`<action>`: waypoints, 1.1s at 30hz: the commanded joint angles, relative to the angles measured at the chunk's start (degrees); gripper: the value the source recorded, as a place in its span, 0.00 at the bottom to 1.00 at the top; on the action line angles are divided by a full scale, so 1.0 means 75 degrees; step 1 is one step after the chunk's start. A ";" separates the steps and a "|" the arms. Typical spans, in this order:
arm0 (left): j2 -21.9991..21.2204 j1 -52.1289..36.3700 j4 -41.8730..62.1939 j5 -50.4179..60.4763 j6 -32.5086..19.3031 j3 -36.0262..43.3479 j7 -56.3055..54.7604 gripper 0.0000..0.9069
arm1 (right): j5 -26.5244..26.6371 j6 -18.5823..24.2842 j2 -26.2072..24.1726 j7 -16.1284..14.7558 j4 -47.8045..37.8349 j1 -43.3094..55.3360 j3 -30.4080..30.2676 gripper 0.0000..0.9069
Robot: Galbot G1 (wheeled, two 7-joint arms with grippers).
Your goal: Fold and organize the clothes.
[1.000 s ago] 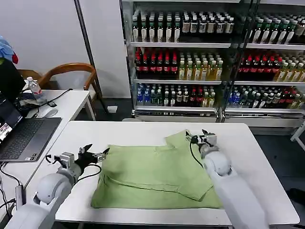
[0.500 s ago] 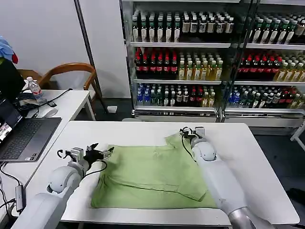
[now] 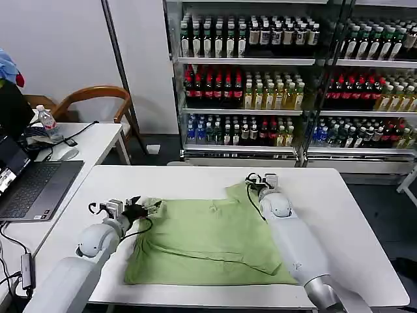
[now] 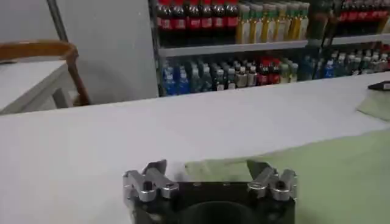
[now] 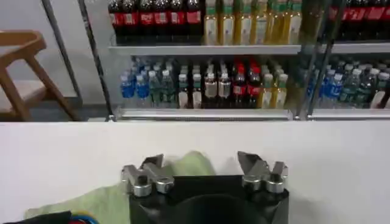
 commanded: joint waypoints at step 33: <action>0.0587 0.1944 -0.2343 -0.0657 -0.0347 -0.0785 -0.0354 0.07 | 0.1830 -0.0994 -0.1986 0.0485 0.5667 -0.2802 0.0335 0.00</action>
